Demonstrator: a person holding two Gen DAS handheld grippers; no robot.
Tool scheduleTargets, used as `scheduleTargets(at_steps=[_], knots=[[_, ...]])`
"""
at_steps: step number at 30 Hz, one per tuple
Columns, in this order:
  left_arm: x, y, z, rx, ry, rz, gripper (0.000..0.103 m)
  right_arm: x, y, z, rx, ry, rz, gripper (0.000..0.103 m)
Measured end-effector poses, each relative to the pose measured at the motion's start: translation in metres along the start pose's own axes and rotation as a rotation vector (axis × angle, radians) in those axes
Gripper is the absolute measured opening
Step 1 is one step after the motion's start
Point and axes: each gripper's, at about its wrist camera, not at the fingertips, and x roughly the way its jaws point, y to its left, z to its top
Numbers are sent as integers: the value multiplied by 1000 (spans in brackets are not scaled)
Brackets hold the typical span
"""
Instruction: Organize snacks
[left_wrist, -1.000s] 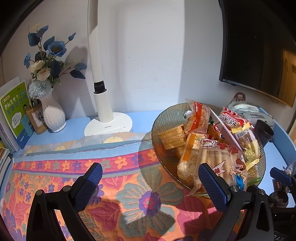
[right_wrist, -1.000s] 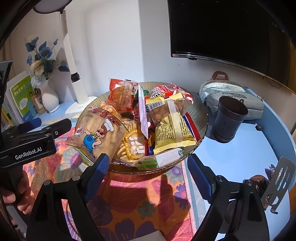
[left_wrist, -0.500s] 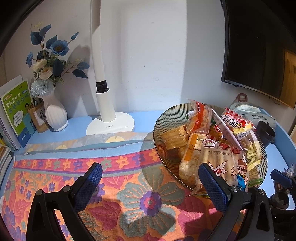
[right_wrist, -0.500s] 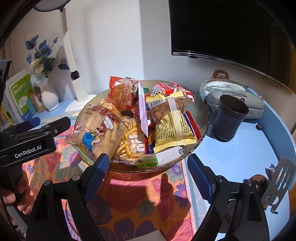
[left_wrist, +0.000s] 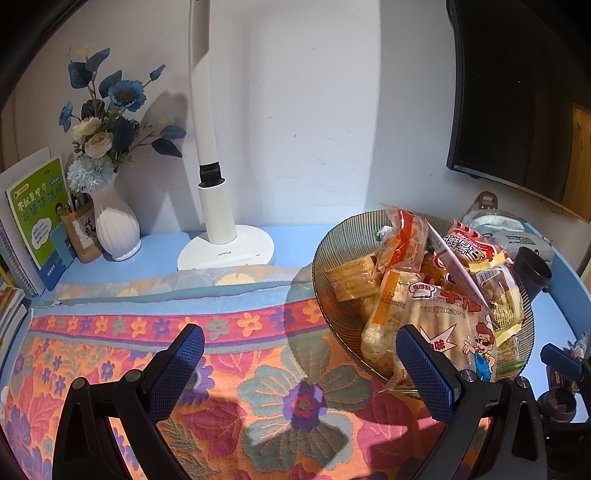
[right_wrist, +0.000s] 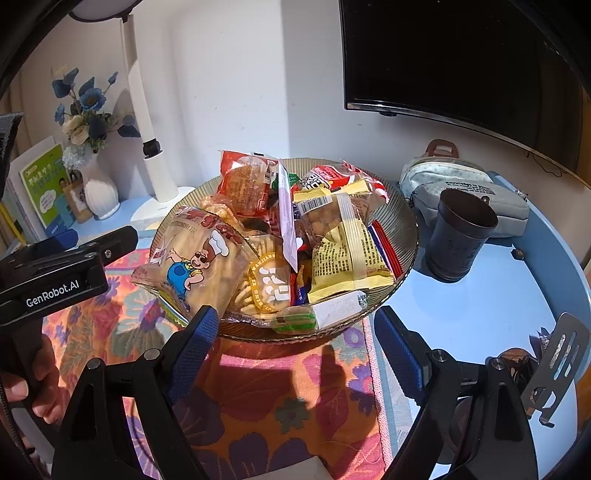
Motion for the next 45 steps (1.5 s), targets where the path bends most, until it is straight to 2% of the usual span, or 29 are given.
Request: scheduleTargets(at_steps=[10,45], knots=[[0,2,-2,-7,-3,3,103,-11,3,2,1,-39,0,87],[6,1,-4,-22,25,0,103,-6,7,0,-10,-14,-8,87]])
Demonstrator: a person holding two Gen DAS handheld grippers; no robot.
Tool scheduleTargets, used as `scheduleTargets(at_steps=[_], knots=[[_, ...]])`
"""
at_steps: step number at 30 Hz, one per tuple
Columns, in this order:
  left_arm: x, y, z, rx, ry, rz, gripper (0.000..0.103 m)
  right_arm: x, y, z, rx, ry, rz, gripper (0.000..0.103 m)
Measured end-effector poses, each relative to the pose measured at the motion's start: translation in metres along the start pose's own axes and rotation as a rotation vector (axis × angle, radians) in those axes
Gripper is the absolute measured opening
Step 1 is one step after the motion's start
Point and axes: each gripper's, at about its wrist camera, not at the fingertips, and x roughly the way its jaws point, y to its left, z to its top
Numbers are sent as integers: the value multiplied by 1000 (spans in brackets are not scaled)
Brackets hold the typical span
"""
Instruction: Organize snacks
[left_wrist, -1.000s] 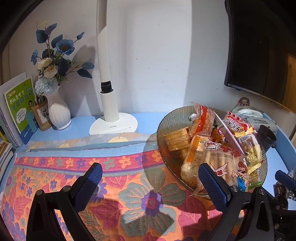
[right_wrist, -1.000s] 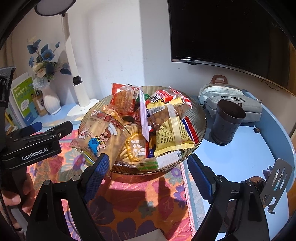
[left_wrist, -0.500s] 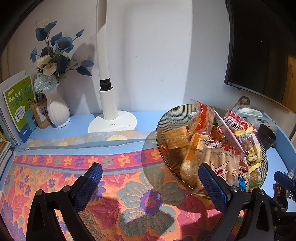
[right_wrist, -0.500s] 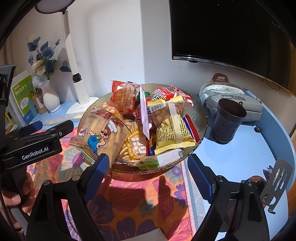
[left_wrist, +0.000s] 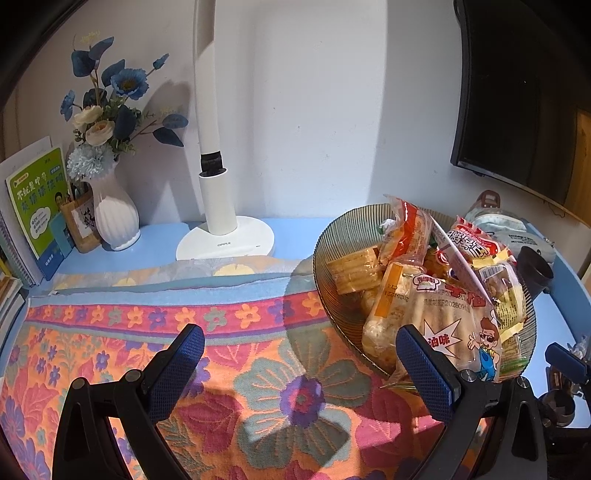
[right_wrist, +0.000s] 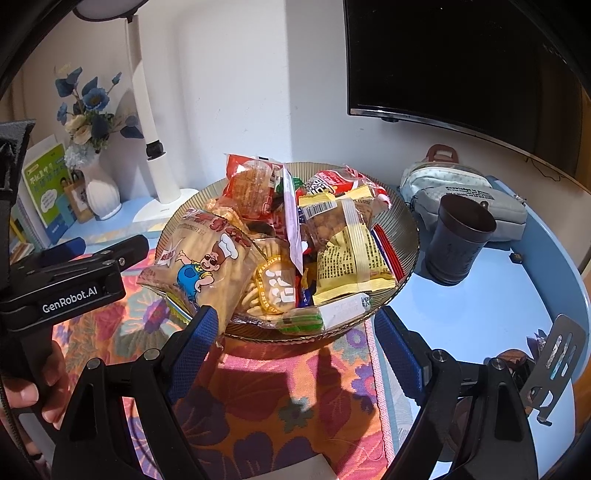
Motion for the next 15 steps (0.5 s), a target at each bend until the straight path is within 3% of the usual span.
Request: scheduleTargets(at_steps=[15], knots=[[-2,0,-1,-7,3,1,103,0,1,-2,-1,8,-2,87]])
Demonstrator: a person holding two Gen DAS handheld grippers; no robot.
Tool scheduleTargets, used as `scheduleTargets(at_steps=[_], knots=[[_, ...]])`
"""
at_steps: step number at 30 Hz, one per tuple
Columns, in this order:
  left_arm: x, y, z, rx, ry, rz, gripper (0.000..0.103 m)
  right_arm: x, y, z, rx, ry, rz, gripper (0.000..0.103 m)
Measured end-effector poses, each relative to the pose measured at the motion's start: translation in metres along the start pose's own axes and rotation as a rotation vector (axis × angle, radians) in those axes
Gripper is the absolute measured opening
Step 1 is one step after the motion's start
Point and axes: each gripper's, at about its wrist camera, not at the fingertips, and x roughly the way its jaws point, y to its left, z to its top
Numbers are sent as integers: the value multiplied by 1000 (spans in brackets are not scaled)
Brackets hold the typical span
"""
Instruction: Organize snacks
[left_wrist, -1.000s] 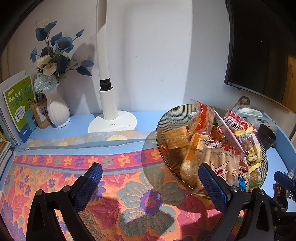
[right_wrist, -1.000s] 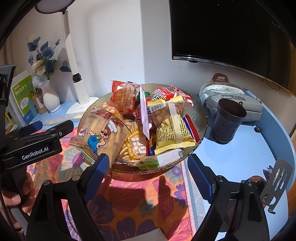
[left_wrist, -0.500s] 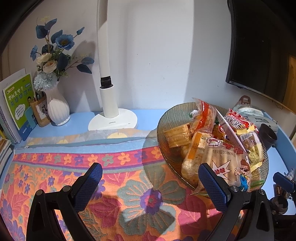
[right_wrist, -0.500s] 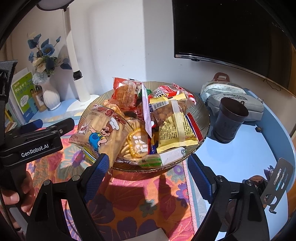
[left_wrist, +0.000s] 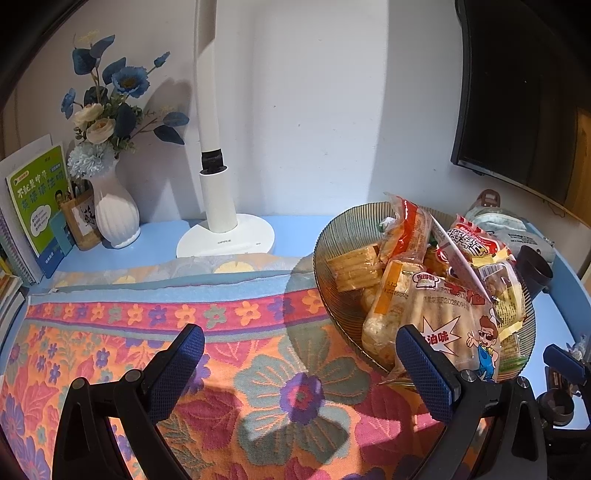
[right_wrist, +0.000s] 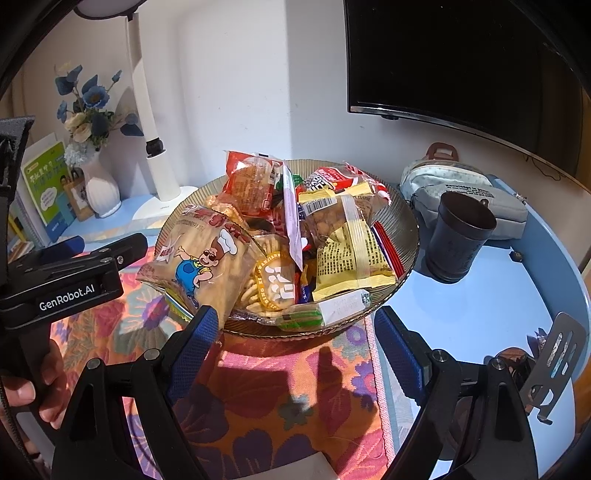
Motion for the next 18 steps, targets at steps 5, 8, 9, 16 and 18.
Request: scheduleTargets(at_steps=[5,8,9,16,18], knots=[[0,3,0,-11,17,-17,103,1,-1,0,4,6,-6,87],[1,4,-1,-10,22,-14,103,0,-2,-1,18,10,-7,87],[1,5,-1,-10,21,-15,103,0,-2,-2,21,10,-8,87],[-5,7,-2,-2,-5,-54,103,3,-3,-6,36,27,-31,87],[-6,7,-2,10,-4,-54,103,5,-4,-8,52,40,-33,87]])
